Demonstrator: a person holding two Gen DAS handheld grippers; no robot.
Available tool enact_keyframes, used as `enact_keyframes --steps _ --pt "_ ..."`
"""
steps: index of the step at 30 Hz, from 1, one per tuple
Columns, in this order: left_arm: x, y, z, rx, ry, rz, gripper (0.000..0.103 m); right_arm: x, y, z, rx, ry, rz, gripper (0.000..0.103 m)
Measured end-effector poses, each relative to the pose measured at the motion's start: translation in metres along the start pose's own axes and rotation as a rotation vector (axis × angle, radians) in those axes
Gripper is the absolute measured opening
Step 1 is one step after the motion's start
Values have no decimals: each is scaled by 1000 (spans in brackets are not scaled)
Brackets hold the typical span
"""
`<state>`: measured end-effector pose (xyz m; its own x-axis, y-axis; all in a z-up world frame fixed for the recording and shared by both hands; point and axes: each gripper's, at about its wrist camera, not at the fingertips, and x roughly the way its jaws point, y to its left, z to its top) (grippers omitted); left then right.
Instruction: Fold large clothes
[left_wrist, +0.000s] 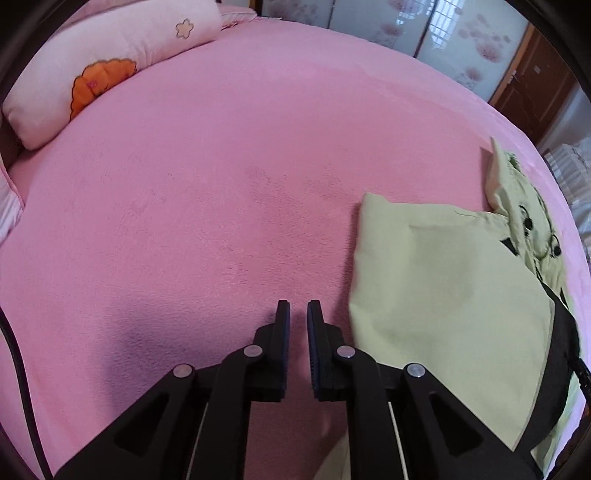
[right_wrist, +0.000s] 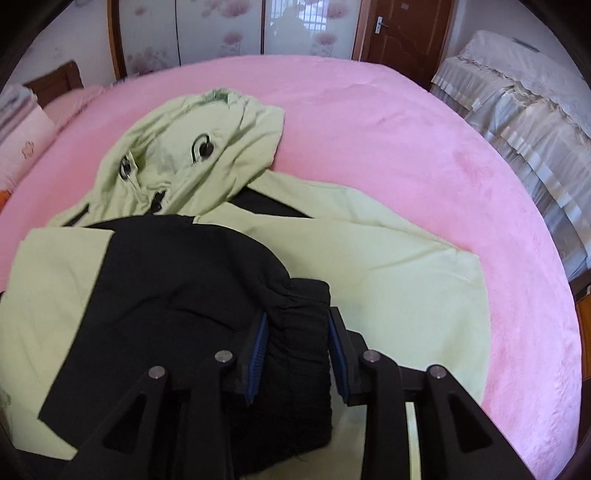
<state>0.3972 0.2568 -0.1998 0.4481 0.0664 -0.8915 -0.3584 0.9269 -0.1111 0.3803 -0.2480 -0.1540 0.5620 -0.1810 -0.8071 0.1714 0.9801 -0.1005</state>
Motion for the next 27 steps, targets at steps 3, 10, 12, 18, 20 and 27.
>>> enact_keyframes --steps 3,10,12,18,20,27 --pt "-25 -25 -11 37 -20 -50 21 -21 1 -10 32 -29 58 34" --pt "-52 -109 -67 157 16 -260 57 -54 54 -30 32 -25 270 35" --pt "-40 -131 -84 211 31 -215 59 -50 81 -41 -18 1 315 35" --pt "-11 -132 -108 308 20 -12 59 -10 79 -62 -103 27 187 32" --pt "-13 -123 -104 304 14 7 60 -6 50 -62 -56 18 140 32" --pt "-44 -113 -95 288 6 33 61 -62 -19 -64 72 -6 149 24"
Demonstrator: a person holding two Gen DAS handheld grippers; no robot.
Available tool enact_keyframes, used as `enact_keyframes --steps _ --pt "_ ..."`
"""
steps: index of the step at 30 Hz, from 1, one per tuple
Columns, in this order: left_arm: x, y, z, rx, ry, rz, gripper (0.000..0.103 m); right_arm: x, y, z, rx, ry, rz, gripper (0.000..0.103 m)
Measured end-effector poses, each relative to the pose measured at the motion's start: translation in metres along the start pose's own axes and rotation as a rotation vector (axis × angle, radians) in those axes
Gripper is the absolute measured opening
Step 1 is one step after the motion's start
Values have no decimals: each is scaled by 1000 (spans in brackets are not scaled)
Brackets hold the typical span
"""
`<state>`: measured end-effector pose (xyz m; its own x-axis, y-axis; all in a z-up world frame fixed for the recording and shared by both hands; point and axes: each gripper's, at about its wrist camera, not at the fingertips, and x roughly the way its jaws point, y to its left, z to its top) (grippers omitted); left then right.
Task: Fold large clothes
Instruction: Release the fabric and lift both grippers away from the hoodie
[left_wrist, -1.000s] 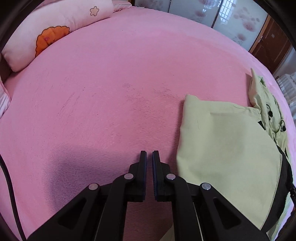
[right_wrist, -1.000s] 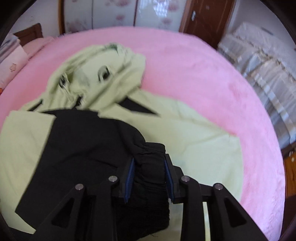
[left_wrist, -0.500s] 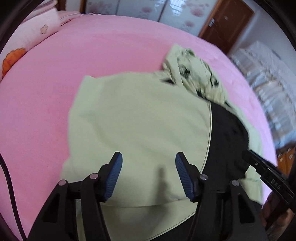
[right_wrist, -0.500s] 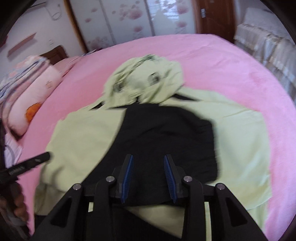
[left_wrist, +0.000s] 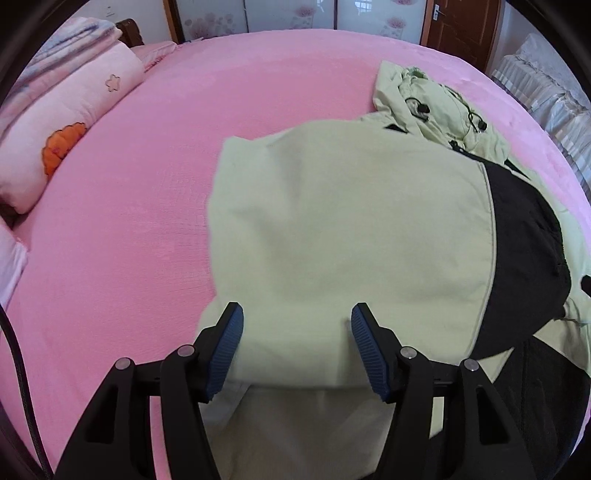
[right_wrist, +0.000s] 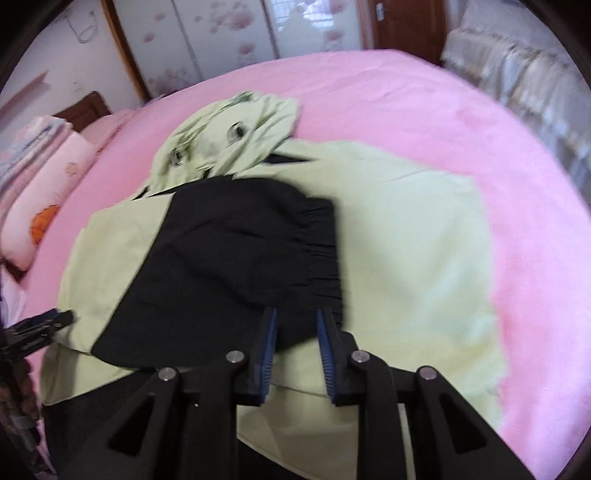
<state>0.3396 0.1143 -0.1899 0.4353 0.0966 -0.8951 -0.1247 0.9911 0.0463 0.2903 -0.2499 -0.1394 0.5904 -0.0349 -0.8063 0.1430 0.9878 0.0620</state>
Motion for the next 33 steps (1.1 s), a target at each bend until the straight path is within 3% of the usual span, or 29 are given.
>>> enact_keyframes --steps 4,10,19,25,29,33 --pt "-53 10 -7 -26 -41 -30 65 -52 -6 -6 41 -49 60 25" --pt "-152 6 -32 -37 -163 -48 76 -137 -1 -24 51 -171 105 37" --pt "-272 2 -85 -37 -272 -64 78 -238 15 -68 37 -259 148 44" --pt "-324 3 -120 -37 -320 -68 78 -287 25 -92 -4 -314 169 45" --pt "-354 6 -146 -28 -368 -75 80 -318 31 -110 -30 -370 173 59" --pt "-375 9 -176 -21 -413 -62 87 -337 39 -130 -74 -403 172 61"
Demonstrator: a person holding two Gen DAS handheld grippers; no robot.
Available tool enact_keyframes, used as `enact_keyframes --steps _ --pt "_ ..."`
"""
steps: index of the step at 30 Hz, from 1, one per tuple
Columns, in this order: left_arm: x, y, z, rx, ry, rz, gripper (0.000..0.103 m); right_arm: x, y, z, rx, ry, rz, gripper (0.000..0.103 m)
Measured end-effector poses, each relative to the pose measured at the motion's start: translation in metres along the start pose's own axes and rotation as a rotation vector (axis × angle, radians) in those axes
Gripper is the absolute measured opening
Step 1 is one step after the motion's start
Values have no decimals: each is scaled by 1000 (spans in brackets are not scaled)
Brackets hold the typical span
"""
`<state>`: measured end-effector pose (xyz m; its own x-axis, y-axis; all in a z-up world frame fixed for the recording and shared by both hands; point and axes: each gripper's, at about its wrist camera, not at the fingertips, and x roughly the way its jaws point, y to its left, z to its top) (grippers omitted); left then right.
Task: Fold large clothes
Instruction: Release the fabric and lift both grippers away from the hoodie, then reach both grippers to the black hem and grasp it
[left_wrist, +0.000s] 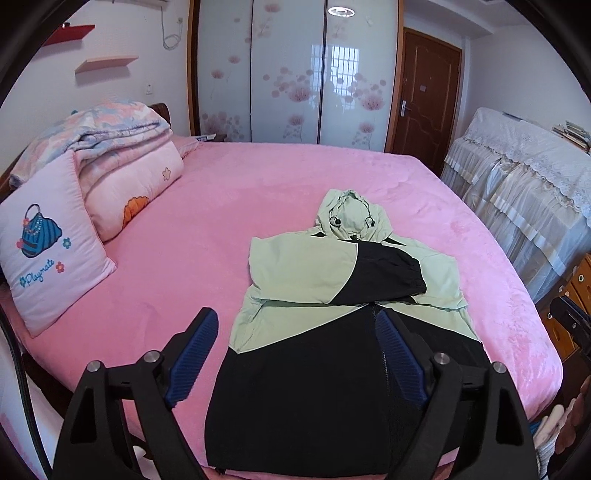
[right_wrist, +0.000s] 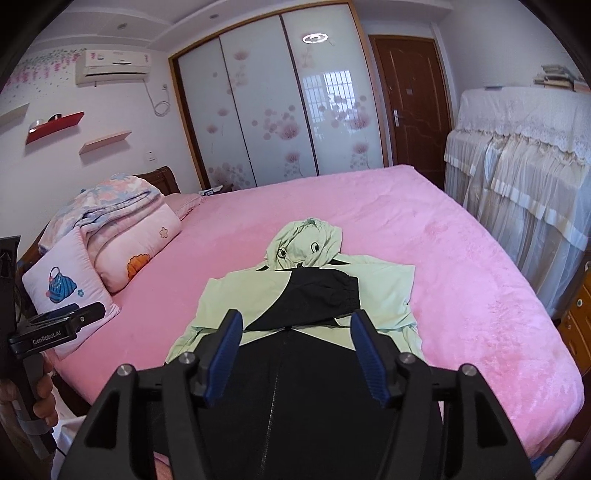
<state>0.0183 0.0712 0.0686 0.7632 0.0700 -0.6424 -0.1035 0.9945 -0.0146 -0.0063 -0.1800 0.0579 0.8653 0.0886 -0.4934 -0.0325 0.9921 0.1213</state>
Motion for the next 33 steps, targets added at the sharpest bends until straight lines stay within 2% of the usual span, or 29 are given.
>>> enact_keyframes --steps 5,11,15,22,28,33 --pt "-21 2 -27 14 -4 12 87 -12 8 -18 -31 5 10 62" --pt "-24 7 -56 27 30 16 87 -13 3 -47 -52 39 -18 62" --pt "-14 15 -73 27 94 -34 87 -9 -9 -65 -45 81 -41 62" --pt "36 48 -113 -17 287 -47 87 1 -38 -96 -12 144 -91 62" --pt "101 91 -161 -94 454 -61 87 20 -74 -129 16 239 -128 62" --pt "133 113 -189 -144 504 -49 87 35 -111 -158 67 312 -174 62"
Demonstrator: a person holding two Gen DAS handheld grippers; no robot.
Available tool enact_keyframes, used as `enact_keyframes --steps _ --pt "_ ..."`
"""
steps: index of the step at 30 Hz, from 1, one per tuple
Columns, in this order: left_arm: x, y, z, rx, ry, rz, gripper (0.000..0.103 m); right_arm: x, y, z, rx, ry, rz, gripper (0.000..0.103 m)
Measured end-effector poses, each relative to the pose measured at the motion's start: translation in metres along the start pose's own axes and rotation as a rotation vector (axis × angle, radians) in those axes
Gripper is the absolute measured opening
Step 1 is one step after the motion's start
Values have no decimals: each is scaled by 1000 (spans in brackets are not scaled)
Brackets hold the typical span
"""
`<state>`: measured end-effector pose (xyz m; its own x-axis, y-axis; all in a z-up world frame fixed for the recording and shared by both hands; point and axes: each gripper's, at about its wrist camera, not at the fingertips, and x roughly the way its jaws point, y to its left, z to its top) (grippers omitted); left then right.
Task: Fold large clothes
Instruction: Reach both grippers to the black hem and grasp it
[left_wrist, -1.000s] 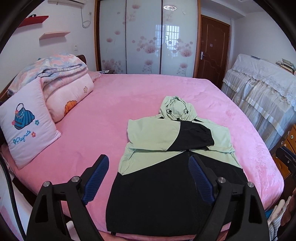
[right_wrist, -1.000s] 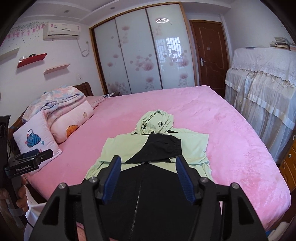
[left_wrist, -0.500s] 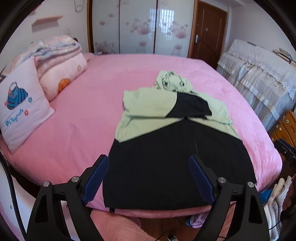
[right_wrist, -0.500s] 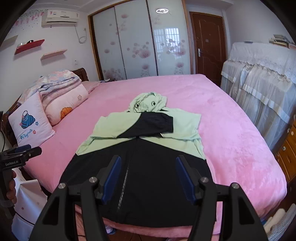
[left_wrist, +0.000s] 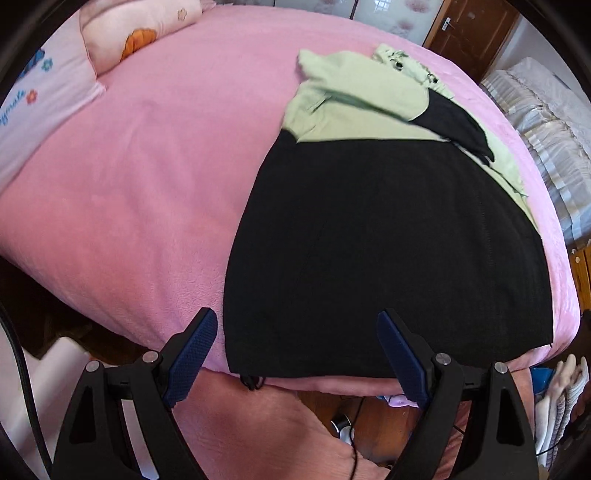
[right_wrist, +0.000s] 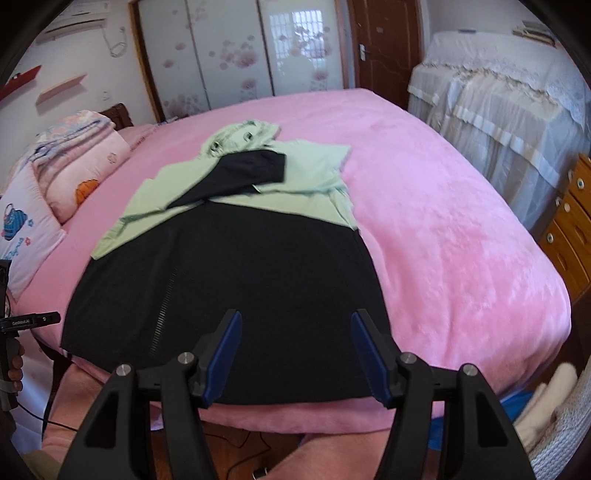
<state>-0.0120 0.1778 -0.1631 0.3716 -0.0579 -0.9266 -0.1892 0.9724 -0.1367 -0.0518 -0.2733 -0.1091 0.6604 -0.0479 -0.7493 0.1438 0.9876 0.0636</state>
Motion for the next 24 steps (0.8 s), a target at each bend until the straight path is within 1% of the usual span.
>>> enact_keyframes --steps 5,10,14,16,19,20,22,24 --pt "23 9 -2 16 3 -1 87 24 -30 -14 61 69 7 62" --pt "47 15 0 20 27 -11 87 54 -58 -27 132 141 -2 61" --pt "59 19 0 22 26 -35 87 73 -75 -38 181 199 21 48" --pt "61 21 -2 22 22 -47 87 79 -81 -43 204 216 54 42" --pt "63 25 -5 16 15 -72 87 85 -85 -48 230 228 71 42" --pt "64 27 -4 16 14 -79 86 86 -85 -48 233 230 72 42" --pt "62 30 -7 12 16 -97 79 85 -86 -48 232 236 72 42" --pt "58 35 -11 5 19 -120 76 83 -86 -47 231 234 71 42"
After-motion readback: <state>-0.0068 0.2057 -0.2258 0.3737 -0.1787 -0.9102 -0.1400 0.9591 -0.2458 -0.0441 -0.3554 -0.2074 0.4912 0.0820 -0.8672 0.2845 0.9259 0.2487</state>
